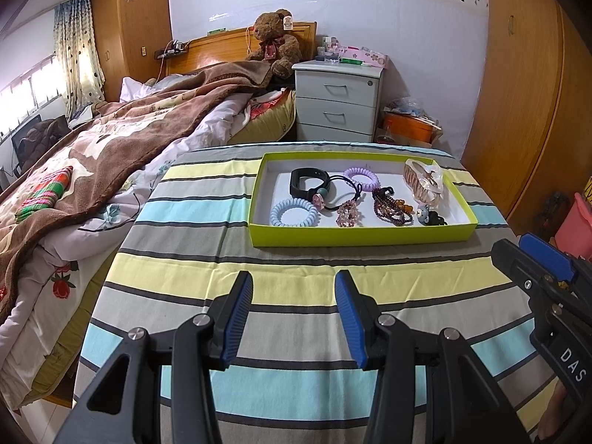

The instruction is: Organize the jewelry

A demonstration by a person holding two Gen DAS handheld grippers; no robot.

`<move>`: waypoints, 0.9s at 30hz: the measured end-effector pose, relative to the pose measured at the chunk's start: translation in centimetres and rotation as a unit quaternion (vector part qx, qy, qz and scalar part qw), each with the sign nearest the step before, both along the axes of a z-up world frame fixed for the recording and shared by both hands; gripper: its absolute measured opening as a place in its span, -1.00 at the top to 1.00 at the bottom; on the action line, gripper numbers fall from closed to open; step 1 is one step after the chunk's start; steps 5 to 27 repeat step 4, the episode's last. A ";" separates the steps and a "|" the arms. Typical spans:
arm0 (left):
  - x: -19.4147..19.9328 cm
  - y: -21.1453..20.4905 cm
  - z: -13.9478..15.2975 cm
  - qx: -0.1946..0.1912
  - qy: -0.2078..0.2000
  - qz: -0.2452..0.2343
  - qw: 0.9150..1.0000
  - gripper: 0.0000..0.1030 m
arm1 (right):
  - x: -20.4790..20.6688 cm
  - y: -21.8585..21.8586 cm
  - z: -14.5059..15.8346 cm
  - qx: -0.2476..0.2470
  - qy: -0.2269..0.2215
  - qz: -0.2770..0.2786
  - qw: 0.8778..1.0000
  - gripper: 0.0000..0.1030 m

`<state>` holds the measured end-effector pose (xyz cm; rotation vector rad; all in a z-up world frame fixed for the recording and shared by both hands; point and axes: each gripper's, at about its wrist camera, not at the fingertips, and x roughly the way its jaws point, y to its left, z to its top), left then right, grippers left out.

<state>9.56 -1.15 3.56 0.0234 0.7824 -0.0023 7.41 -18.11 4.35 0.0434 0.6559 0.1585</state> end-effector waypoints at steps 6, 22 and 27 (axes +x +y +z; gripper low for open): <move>0.0 0.0 0.0 0.000 0.001 0.001 1.000 0.07 | 0.0 0.0 0.0 0.000 0.000 0.000 1.000 0.10; 0.0 0.0 0.0 0.000 0.001 0.001 1.000 0.07 | 0.0 0.0 0.0 0.000 0.000 0.000 1.000 0.10; 0.0 0.0 0.0 0.000 0.001 0.001 1.000 0.07 | 0.0 0.0 0.0 0.000 0.000 0.000 1.000 0.10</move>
